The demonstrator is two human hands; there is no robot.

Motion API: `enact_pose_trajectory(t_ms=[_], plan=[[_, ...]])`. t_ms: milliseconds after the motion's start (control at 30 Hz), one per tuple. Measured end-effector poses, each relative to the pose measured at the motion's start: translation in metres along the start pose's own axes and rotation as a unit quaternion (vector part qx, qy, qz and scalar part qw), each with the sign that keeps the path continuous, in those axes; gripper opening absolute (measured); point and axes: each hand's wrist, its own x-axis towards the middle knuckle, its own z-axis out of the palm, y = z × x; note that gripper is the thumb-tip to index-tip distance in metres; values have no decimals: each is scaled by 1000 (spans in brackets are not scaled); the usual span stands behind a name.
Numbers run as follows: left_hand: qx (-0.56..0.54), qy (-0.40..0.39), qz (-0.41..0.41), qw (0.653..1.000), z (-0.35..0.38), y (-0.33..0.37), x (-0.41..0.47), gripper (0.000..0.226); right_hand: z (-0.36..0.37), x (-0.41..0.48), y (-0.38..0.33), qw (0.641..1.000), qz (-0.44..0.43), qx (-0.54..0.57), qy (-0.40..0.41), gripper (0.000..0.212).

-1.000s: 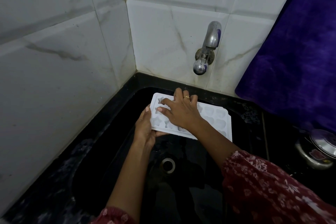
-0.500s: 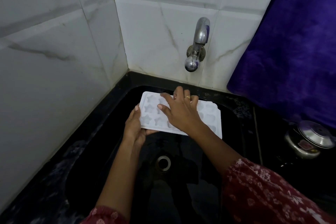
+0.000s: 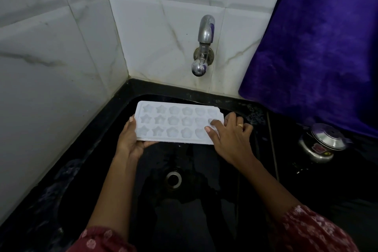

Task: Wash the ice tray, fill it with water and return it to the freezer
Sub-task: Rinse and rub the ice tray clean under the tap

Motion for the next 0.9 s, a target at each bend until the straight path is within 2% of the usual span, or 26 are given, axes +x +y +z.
enact_pose_trajectory(t_ms=[500, 900], plan=[[-2, 3, 13, 1000, -1, 0, 0, 23, 7, 3, 3, 1000, 6, 3, 11, 40], [-15, 11, 13, 1000, 2, 1, -1, 23, 7, 0, 5, 999, 3, 48, -5, 38]])
